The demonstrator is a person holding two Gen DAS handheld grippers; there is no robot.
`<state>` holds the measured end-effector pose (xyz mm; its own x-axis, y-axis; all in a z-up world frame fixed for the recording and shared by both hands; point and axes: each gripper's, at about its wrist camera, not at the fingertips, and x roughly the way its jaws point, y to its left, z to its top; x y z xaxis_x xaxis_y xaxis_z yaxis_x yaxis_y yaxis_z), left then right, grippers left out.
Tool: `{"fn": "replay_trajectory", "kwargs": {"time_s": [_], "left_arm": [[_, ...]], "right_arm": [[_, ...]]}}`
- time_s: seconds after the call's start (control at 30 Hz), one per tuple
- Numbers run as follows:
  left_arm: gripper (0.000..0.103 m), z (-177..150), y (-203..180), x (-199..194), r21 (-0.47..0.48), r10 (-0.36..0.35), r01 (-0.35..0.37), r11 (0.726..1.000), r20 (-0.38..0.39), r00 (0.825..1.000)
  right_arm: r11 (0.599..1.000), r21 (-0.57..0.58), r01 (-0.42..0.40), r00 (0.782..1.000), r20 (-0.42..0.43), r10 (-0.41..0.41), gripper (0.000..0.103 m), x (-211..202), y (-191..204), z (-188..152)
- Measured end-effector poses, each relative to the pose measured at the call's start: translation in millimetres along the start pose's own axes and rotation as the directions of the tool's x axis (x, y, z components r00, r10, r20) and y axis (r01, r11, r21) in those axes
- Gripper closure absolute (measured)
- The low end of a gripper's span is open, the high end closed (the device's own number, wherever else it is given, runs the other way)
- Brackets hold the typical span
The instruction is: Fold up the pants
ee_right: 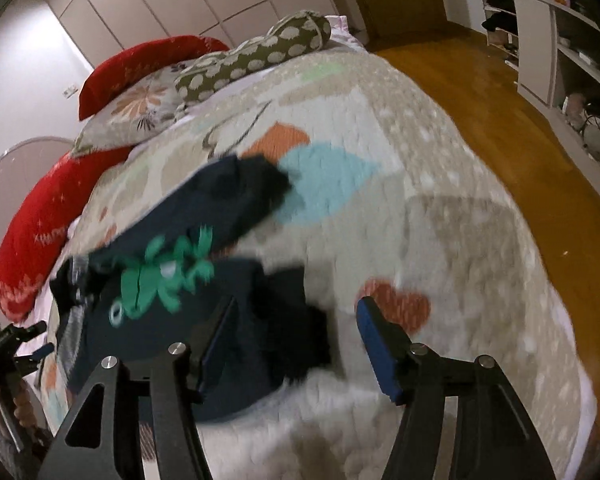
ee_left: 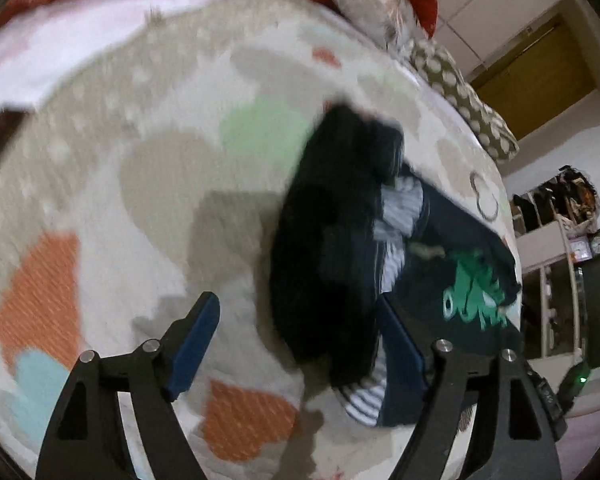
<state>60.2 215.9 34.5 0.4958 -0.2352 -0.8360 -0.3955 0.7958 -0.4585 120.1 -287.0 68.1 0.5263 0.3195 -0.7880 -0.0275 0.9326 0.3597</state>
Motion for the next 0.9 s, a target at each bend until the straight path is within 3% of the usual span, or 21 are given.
{"fn": "replay_trajectory", "kwargs": {"time_s": [0.1,0.17,0.2,0.23,0.27,0.37,0.43,0.5,0.63,0.77,0.9], "left_arm": [[0.024,-11,-22,17,0.046,0.021,-0.021,0.999,-0.01,1.0],[0.064,-13,-38,27,0.085,0.124,-0.123,0.989,-0.013,0.992],[0.073,-13,-42,29,0.092,0.145,-0.141,0.986,-0.034,0.989],[0.076,-12,-44,27,0.073,0.133,-0.13,0.989,-0.044,0.99],[0.076,-12,-44,17,0.047,0.12,-0.118,0.992,-0.038,0.992],[0.076,-18,-48,-9,0.062,0.121,-0.12,0.991,-0.006,0.993],[0.066,-21,-48,-18,0.081,0.176,-0.177,0.981,0.019,0.984],[0.054,-23,-33,-15,0.039,0.206,-0.205,0.978,-0.002,0.979],[0.052,-26,2,-9,-0.081,0.09,-0.096,0.992,-0.073,0.993],[0.048,-42,-3,-34,-0.015,0.117,-0.116,0.993,0.032,0.993],[0.042,-64,-32,-58,0.087,0.162,-0.182,0.979,0.2,0.966]], "right_arm": [[1.0,-0.002,-0.014,1.0,-0.028,0.013,0.037,8,7,-14],[1.0,-0.008,-0.012,0.999,-0.034,0.012,0.037,16,16,-16],[1.0,-0.018,-0.004,0.999,-0.036,0.003,0.052,21,20,-15],[1.0,-0.029,0.003,0.999,-0.039,-0.004,0.068,23,23,-14],[0.999,-0.041,0.001,0.998,-0.055,-0.003,0.088,25,26,-12],[0.999,-0.03,-0.039,0.998,-0.043,0.038,0.088,13,27,-10],[0.998,-0.057,-0.034,0.999,-0.02,0.033,0.088,2,27,-11],[0.998,-0.06,-0.02,0.999,-0.039,0.018,0.087,3,23,-14],[1.0,0.011,0.001,0.997,-0.075,0.0,0.079,12,6,-23],[1.0,0.015,0.017,1.0,-0.007,-0.017,0.074,-10,5,-20],[0.997,-0.065,0.046,0.994,0.098,-0.04,0.07,-36,32,-15]]}}
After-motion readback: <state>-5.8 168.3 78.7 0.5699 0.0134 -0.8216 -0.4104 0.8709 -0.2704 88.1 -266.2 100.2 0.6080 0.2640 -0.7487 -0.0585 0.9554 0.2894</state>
